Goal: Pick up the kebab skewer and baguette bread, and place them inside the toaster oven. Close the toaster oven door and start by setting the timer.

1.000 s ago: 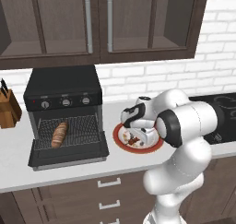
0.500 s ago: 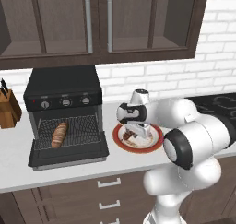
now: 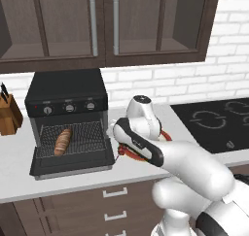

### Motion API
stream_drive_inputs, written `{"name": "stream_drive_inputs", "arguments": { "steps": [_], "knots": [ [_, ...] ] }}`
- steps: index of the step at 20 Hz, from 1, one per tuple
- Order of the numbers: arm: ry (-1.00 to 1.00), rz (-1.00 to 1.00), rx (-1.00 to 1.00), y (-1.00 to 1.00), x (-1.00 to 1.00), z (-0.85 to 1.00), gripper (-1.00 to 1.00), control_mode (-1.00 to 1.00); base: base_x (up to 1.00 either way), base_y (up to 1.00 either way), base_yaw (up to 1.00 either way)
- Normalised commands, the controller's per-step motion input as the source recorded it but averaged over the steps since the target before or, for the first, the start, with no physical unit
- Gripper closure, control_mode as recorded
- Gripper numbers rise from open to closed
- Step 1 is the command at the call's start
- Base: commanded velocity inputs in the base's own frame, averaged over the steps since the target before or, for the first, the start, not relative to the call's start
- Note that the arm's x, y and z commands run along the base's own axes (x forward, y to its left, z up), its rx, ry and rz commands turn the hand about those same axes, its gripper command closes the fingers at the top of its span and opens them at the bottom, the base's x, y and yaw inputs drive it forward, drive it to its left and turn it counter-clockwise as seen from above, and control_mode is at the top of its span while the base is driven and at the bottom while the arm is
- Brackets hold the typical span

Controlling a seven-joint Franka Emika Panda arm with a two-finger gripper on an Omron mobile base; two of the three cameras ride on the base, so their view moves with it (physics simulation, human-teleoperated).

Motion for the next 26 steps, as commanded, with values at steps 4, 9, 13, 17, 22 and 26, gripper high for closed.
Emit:
{"name": "stream_drive_inputs", "arguments": {
  "steps": [4, 9, 13, 17, 22, 26],
  "knots": [
    [-0.21, 0.22, -0.05, 1.00, -0.13, 0.00, 1.00, -1.00, 0.00, 0.00, 0.00],
    [-0.06, 0.03, -0.02, 0.89, 0.85, 0.13, 1.00, -1.00, 0.00, 0.00, 0.00],
    [0.00, 0.00, -0.03, 0.81, 1.00, 0.03, 1.00, -1.00, 0.00, 0.00, 0.00],
    [0.00, 0.00, -0.05, 0.44, 0.86, 0.06, 1.00, -1.00, 0.00, 0.00, 0.00],
    [0.01, 0.00, -0.05, 0.07, 0.15, 0.31, 1.00, -1.00, 0.00, 0.00, 0.00],
    [0.00, 0.00, -0.05, 0.01, -0.12, 0.30, 1.00, -1.00, 0.00, 0.00, 0.00]
  ]
}}
